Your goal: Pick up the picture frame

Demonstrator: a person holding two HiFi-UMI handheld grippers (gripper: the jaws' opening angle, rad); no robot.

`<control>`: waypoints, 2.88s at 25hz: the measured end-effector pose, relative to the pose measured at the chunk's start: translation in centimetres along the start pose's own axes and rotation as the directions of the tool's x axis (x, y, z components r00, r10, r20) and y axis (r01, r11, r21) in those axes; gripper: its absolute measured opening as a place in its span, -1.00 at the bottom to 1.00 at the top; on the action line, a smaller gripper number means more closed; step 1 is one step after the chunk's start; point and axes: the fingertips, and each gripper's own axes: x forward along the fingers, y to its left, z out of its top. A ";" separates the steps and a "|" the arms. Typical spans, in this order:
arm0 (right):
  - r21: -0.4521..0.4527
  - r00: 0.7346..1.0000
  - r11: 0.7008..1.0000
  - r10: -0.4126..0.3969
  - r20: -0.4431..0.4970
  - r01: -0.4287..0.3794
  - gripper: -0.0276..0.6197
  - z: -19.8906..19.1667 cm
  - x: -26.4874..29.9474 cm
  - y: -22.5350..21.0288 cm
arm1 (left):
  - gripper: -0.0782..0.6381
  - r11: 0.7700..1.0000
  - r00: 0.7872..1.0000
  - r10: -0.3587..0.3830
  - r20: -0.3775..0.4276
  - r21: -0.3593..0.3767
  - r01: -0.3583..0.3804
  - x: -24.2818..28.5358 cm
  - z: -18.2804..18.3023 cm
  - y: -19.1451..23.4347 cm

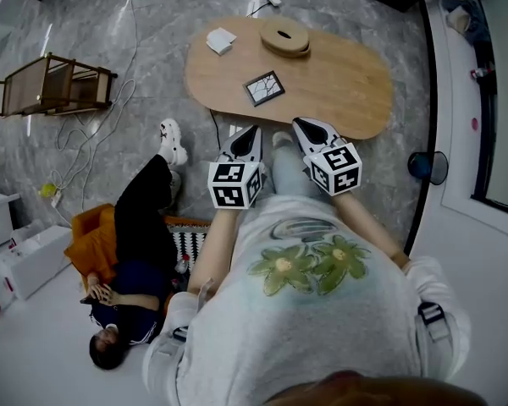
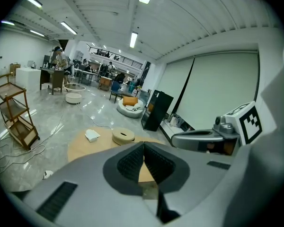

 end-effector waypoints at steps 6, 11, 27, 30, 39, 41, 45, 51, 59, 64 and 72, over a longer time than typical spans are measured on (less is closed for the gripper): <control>0.011 0.999 1.000 0.014 -0.047 -0.014 -0.89 0.2 2.5 -2.6 | -0.73 0.999 0.999 0.013 -0.048 -0.042 -0.015 3.4 0.5 1.3; 0.019 0.998 0.999 0.028 -0.062 -0.027 -0.89 1.6 4.8 -5.3 | -0.73 0.996 0.997 0.035 -0.067 -0.078 -0.040 6.0 1.9 2.6; 0.012 0.984 0.996 0.088 -0.153 -0.087 -0.88 3.2 10.2 -8.4 | -0.73 0.984 0.989 0.093 -0.115 -0.140 -0.109 9.9 3.7 6.2; 0.012 0.979 0.995 0.101 -0.177 -0.100 -0.79 3.1 11.2 -9.1 | -0.68 0.980 0.985 0.118 -0.126 -0.144 -0.135 10.7 3.7 6.9; 0.008 0.956 0.990 0.135 -0.259 -0.138 -0.57 2.4 13.6 -11.0 | -0.34 0.965 0.970 0.160 -0.180 -0.177 -0.192 13.4 3.2 8.4; -0.002 0.952 0.988 0.147 -0.268 -0.153 -0.55 2.5 14.1 -11.4 | -0.31 0.963 0.967 0.172 -0.185 -0.174 -0.205 14.0 3.3 8.4; -0.014 0.944 0.985 0.163 -0.287 -0.174 -0.54 2.2 15.3 -12.4 | -0.28 0.954 0.960 0.203 -0.194 -0.180 -0.238 15.3 3.1 8.8; -0.031 0.929 0.974 0.204 -0.309 -0.224 -0.54 1.7 17.2 -13.3 | -0.28 0.935 0.948 0.244 -0.205 -0.211 -0.286 16.8 2.0 9.6; -0.030 0.920 0.975 0.199 -0.336 -0.222 -0.51 0.0 19.1 -14.0 | -0.28 0.929 0.933 0.267 -0.242 -0.191 -0.315 17.9 0.1 11.2; -0.021 0.911 0.977 0.189 -0.366 -0.211 -0.51 -1.7 19.7 -14.3 | -0.28 0.919 0.926 0.270 -0.263 -0.216 -0.329 18.6 -1.2 12.1; -0.016 0.897 0.980 0.176 -0.406 -0.199 -0.51 -4.4 21.6 -15.0 | -0.28 0.911 0.914 0.261 -0.311 -0.234 -0.340 20.0 -4.3 13.7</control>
